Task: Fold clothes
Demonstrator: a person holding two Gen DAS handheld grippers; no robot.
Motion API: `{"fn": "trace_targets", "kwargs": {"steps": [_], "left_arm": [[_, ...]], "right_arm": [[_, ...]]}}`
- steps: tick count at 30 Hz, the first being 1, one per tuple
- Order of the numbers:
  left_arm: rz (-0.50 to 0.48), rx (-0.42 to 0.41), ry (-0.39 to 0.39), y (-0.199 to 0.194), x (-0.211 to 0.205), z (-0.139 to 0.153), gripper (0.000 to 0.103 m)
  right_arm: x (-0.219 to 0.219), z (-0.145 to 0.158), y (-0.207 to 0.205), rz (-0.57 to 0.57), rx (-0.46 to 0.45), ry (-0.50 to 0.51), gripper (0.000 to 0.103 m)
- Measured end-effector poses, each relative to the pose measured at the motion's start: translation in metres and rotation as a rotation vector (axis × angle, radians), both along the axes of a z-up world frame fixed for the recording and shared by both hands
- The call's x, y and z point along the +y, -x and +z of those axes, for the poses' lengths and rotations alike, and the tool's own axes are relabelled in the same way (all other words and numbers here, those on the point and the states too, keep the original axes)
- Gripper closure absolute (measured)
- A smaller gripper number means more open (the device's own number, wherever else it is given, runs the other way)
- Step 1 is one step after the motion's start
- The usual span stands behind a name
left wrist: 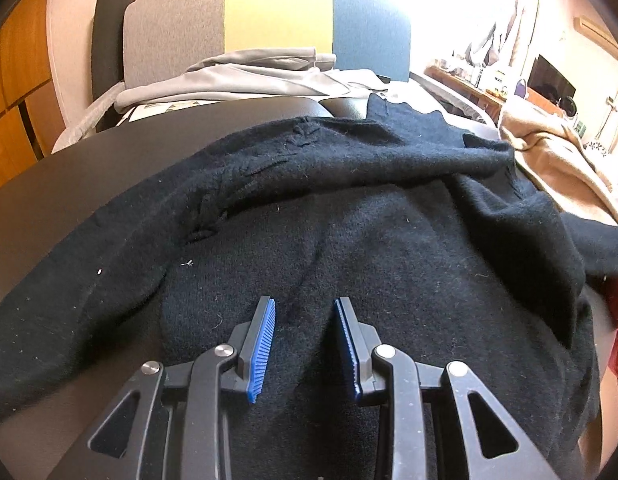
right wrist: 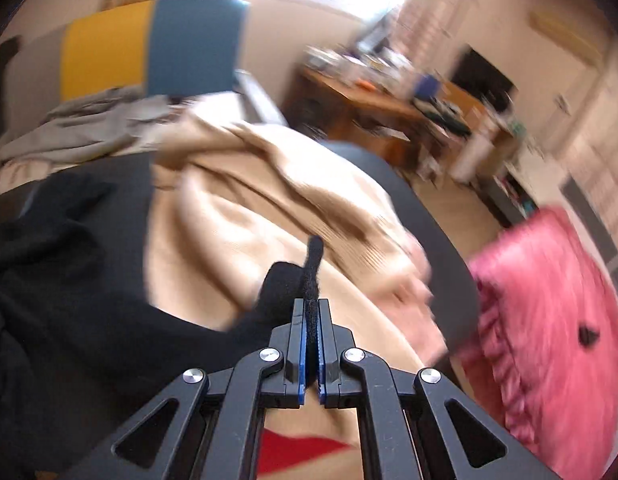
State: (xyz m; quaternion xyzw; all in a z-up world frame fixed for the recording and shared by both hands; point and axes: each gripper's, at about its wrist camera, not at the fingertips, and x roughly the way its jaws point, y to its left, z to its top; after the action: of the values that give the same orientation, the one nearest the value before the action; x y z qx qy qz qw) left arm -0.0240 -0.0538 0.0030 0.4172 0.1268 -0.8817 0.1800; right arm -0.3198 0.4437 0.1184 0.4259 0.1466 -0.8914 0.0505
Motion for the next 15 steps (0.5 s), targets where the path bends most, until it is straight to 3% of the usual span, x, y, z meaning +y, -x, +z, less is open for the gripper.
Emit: {"fn": "trace_targets", "kwargs": {"steps": [2, 4, 6, 8, 10, 12, 15], "left_arm": [[-0.014, -0.022, 0.007, 0.003, -0.001, 0.003, 0.072], [-0.041, -0.046, 0.025, 0.006, -0.002, 0.01, 0.072], [-0.073, -0.037, 0.045, 0.011, -0.006, 0.023, 0.072], [-0.106, -0.011, 0.062, 0.016, -0.011, 0.038, 0.072], [-0.114, 0.007, 0.067, 0.028, -0.021, 0.05, 0.072], [-0.107, 0.017, 0.061, 0.044, -0.036, 0.061, 0.072], [-0.138, 0.013, 0.03, 0.08, -0.053, 0.07, 0.071]], "right_arm": [[0.032, -0.011, 0.002, -0.065, -0.033, 0.066, 0.097], [0.057, -0.014, -0.001, -0.129, -0.008, 0.183, 0.09], [0.067, -0.007, -0.011, -0.157, 0.064, 0.226, 0.077], [0.067, 0.009, -0.026, -0.171, 0.171, 0.208, 0.047], [0.057, 0.027, -0.041, -0.15, 0.274, 0.172, 0.038], [0.038, 0.041, -0.048, -0.088, 0.319, 0.179, 0.037], [-0.018, 0.035, -0.041, 0.073, 0.229, 0.272, 0.036]]}}
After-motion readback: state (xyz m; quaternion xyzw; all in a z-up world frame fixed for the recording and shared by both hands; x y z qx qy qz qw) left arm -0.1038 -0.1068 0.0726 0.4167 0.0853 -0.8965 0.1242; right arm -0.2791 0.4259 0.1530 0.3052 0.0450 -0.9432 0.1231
